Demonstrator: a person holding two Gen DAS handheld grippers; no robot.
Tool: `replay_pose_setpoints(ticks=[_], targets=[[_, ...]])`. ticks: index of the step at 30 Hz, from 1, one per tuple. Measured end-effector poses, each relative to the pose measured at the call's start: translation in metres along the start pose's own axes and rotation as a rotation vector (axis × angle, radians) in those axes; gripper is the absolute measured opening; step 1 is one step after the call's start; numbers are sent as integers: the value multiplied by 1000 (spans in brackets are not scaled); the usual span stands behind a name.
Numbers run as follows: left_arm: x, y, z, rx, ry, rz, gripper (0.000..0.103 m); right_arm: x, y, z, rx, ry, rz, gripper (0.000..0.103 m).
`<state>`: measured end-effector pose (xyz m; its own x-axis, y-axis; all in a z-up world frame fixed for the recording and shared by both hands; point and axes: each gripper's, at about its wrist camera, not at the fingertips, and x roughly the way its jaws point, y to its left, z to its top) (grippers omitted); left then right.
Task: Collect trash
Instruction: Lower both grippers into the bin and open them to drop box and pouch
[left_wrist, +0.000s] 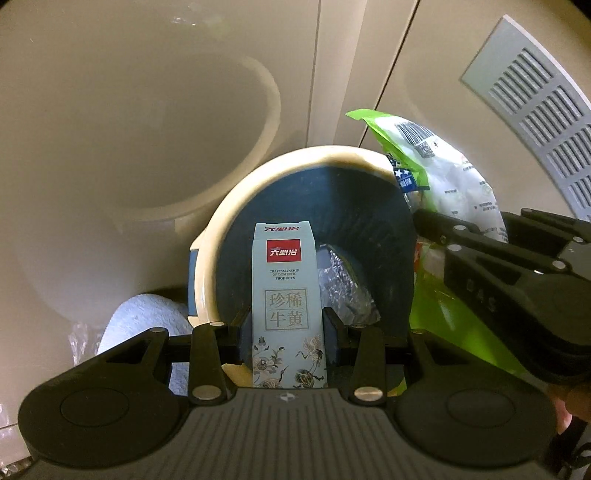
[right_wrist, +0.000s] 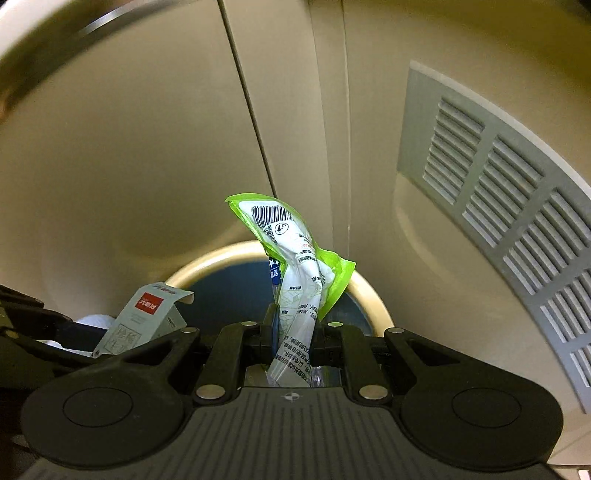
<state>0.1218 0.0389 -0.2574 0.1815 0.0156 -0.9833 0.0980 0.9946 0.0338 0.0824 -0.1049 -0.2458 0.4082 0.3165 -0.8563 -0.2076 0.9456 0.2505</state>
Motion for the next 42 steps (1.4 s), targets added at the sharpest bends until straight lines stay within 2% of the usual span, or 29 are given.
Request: replay_pose_setpoints(ticks=[5,18,20,23,25,27,29,30,32,33,35,42], targets=[[10,-1,3,-11,27,5,43,18,-1,2,20,51,-1,15],[41,-11,13,-1,81,22,43,27,-2,14,20,85,0,16],[42,-12,15,2,82,24,43,31,-3,12,19,89,-2,17],[43,-13,17,0,82,22,43,33,0,11,17,98,-6,27],[42,-14,18,8,79,9,51,34,2,11,12,102,-14,30],[41,-14,17,20,69,1,75,34,5,12,7,102,-20,39],[39,-15,16,25,57,29,89,34,7,10,4,92,-30,51],[38,-14,16,24,51,30,92,32,7,11,1,86,-41,53],[35,-13,16,20,58,22,94,25,9,13,2,73,-38,60],[33,-13,17,20,68,21,99,25,9,13,2,73,-38,62],[27,-12,16,27,58,33,102,18,11,13,-9,58,-31,66],[-13,-2,7,20,3,58,102,-12,21,16,-11,23,28,74]])
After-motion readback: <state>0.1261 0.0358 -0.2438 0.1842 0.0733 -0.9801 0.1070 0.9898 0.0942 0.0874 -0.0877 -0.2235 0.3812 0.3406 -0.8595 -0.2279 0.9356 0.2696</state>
